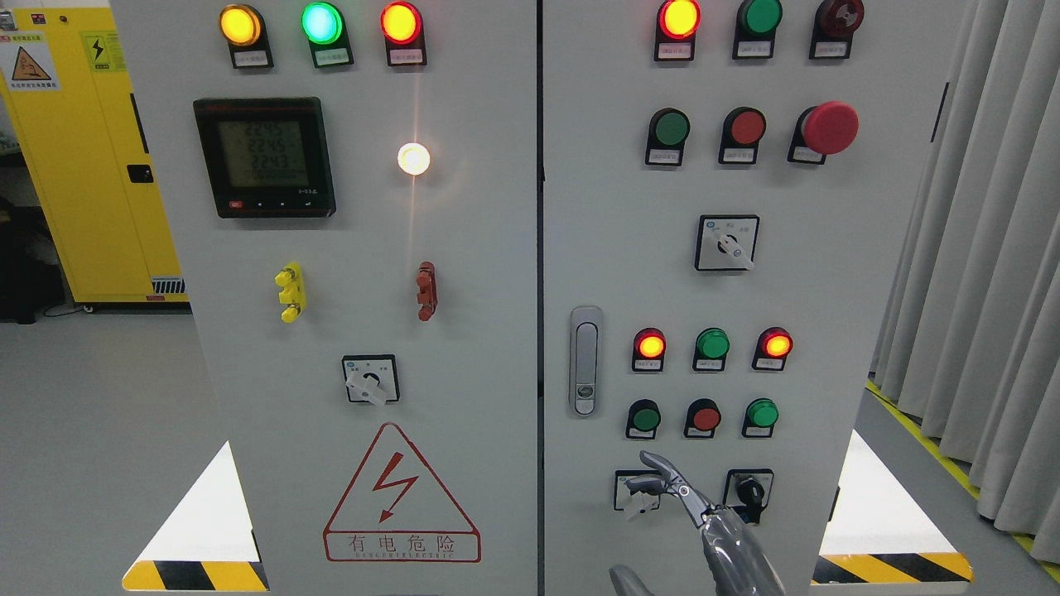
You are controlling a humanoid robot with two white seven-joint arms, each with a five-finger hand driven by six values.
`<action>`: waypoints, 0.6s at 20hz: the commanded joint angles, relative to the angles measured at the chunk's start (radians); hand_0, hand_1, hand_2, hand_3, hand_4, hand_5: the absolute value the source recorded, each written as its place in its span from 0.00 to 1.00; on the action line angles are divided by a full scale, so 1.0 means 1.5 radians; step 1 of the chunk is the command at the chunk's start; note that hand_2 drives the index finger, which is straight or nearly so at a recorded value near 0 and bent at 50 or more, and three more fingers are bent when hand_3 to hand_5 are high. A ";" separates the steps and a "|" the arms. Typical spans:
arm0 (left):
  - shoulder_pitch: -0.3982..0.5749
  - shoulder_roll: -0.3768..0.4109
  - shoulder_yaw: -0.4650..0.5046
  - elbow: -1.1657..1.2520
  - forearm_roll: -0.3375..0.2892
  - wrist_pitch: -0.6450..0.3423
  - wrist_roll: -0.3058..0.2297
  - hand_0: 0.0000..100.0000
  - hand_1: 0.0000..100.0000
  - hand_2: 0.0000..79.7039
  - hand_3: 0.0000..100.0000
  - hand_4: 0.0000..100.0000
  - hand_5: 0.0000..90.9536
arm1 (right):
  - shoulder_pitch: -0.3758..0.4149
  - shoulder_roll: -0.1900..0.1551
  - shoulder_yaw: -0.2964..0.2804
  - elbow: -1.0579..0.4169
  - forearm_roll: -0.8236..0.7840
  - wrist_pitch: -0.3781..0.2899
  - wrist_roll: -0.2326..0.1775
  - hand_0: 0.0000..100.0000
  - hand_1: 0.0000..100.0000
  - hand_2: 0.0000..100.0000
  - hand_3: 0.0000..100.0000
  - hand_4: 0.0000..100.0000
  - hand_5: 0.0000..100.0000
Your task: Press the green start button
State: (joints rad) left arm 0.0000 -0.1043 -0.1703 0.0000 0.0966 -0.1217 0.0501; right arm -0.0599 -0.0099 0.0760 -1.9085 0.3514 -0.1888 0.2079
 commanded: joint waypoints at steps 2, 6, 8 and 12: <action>-0.005 0.000 0.000 -0.019 0.000 0.000 0.001 0.12 0.56 0.00 0.00 0.00 0.00 | 0.026 0.006 -0.014 -0.014 -0.108 -0.002 0.003 0.28 0.50 0.00 0.03 0.14 0.03; -0.005 0.000 0.000 -0.019 0.000 0.000 0.000 0.12 0.56 0.00 0.00 0.00 0.00 | 0.026 0.006 -0.014 -0.013 -0.130 0.001 0.003 0.28 0.50 0.00 0.03 0.14 0.02; -0.005 0.000 0.000 -0.019 0.000 0.000 0.000 0.12 0.56 0.00 0.00 0.00 0.00 | 0.027 0.006 -0.014 -0.012 -0.131 0.001 0.003 0.28 0.50 0.00 0.03 0.14 0.02; -0.005 0.000 0.000 -0.019 0.000 0.000 0.000 0.12 0.56 0.00 0.00 0.00 0.00 | 0.031 0.006 -0.014 -0.013 -0.131 0.001 0.003 0.28 0.50 0.00 0.03 0.15 0.02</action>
State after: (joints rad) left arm 0.0000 -0.1043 -0.1703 0.0000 0.0966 -0.1217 0.0504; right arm -0.0075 -0.0033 0.0623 -1.9218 0.1819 -0.1893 0.2116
